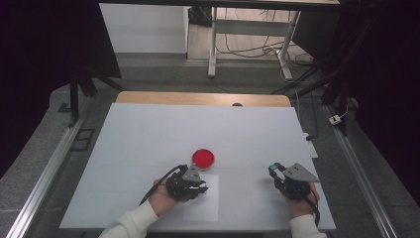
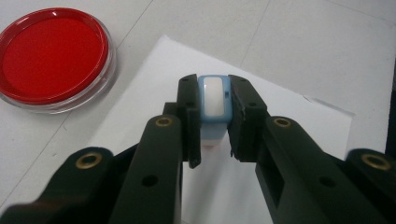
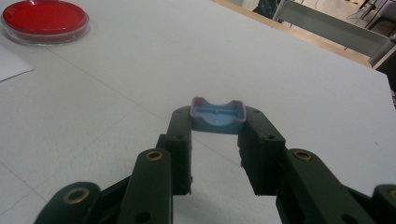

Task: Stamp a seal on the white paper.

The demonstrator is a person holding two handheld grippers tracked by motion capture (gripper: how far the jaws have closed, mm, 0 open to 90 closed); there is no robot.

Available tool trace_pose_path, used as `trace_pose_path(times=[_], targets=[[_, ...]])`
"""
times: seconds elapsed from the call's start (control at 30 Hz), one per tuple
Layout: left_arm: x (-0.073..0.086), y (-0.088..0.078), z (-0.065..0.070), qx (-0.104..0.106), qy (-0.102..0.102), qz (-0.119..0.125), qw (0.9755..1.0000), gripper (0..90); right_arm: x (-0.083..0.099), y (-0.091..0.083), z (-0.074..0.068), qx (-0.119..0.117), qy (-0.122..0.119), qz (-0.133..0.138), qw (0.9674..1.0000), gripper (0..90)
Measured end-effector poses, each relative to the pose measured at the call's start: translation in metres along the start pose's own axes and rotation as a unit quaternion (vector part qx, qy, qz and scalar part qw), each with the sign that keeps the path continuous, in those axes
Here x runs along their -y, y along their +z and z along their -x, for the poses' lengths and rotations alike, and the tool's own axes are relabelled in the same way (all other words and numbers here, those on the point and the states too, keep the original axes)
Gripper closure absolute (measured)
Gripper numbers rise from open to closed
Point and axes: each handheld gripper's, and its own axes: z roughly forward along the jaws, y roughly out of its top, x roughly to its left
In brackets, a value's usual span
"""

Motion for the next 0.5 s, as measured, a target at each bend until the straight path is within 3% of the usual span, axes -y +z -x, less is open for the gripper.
trace_pose_path(times=[0.5], targets=[[-0.0014, 0.0005, 0.0025, -0.007, 0.007, -0.007, 0.9999, 76.2, -0.0001, 0.0005, -0.001, -0.001, -0.001, 0.0, 1.0, 65.6]])
